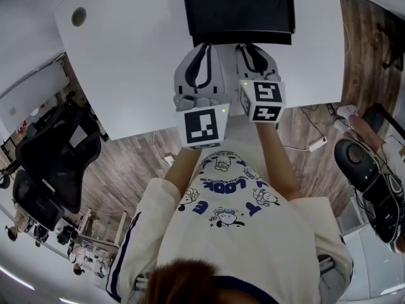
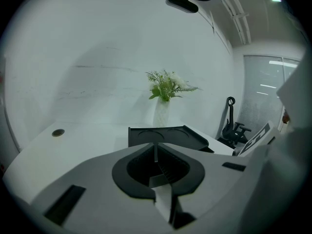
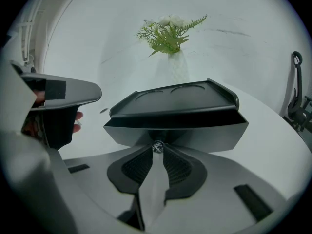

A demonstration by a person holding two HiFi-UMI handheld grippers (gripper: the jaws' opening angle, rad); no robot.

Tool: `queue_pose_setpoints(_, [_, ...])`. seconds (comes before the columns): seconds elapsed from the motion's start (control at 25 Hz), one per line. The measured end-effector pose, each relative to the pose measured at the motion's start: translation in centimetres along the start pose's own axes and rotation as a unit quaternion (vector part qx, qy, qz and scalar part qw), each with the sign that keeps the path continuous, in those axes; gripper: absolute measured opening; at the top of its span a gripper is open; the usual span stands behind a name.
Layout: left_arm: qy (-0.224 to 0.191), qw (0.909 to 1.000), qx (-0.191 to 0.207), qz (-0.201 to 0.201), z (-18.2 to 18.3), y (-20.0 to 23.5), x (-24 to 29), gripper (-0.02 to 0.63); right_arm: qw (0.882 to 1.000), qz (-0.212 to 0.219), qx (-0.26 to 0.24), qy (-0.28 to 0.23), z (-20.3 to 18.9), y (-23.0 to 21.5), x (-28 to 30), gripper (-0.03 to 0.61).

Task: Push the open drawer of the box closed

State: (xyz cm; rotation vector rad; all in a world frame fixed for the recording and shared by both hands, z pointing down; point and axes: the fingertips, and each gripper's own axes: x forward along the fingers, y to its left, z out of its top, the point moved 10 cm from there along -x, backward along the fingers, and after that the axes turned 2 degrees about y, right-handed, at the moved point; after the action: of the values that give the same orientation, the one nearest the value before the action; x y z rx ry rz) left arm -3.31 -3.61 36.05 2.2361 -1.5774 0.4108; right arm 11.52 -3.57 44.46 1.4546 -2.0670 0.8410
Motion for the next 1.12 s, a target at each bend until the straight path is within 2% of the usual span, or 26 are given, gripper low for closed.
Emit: queue_pose_setpoints(1.12, [0.016, 0.9998, -0.006, -0.010, -0.3, 1.5, 0.7, 0.031, 1.000, -0.014, 0.018, -0.020, 1.7, 0.1, 1.5, 0.084])
